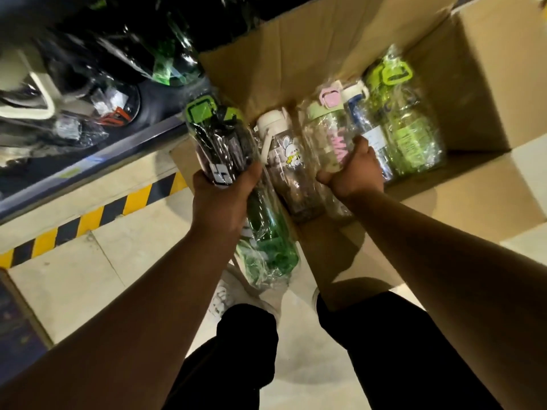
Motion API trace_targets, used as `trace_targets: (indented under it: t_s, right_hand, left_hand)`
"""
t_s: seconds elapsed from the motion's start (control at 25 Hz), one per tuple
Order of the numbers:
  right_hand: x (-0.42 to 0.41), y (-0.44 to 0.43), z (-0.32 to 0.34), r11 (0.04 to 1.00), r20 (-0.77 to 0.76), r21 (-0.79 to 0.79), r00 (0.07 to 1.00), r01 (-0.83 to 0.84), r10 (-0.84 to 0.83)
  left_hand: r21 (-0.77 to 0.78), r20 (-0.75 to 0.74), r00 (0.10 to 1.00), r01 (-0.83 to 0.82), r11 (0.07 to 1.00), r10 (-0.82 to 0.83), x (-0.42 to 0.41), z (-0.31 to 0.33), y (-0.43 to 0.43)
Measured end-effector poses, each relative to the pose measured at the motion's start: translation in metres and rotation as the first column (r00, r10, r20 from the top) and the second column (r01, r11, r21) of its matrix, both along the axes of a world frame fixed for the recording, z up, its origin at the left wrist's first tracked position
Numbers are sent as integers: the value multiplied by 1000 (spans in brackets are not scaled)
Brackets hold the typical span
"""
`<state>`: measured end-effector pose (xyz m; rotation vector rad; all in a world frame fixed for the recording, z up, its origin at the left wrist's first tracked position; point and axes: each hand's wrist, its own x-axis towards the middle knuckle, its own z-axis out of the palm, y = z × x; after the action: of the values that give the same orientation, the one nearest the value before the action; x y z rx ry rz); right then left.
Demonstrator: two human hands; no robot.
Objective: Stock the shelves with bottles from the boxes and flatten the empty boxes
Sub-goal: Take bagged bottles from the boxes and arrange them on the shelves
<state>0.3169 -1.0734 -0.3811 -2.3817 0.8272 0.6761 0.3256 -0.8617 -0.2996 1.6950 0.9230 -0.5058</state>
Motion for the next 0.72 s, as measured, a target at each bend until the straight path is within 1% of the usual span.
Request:
trace_targets:
  t_s: [0.08,0.16,0.24,0.32,0.4,0.44,0.48,0.56,0.64,0.72]
  right_hand:
    - [-4,5,57,996,70,82,996,44,-50]
    - [-11,13,118,976,119,189,984,106,-130]
    - [-17,24,182,934,152,316,962,170,-226]
    - [-22,33,256,881,211,432,928,193,-306]
    - [-26,39,333,862,274,477,904,169,-329]
    - [-27,43,372,858,303,493,897,142,-322]
    - [-28,46,407,842,319,526,890,119,-325]
    - [-29,52,478,827,366,560,879,54,-305]
    - [-27,56,548,852,489,522,830,-32,-269]
    - [-24,56,610,868,583,483,782,-114,-222]
  left_hand:
    - [-23,-17,1000,2,1000,-3,1,40,-2]
    - [-59,0,1000,-1,998,1,3,87,-2]
    - [-88,44,999,23,996,-19,4,141,-1]
    - [-138,122,991,79,987,-62,7,207,4]
    - [-219,225,968,157,963,-107,7,278,9]
    - [-202,236,961,193,960,-144,8,316,11]
    - [-143,228,959,206,968,-170,8,352,11]
    - [-36,267,949,184,982,-168,5,416,15]
    - [2,326,927,194,981,-184,1,477,19]
    - [9,400,904,162,987,-153,-1,533,22]
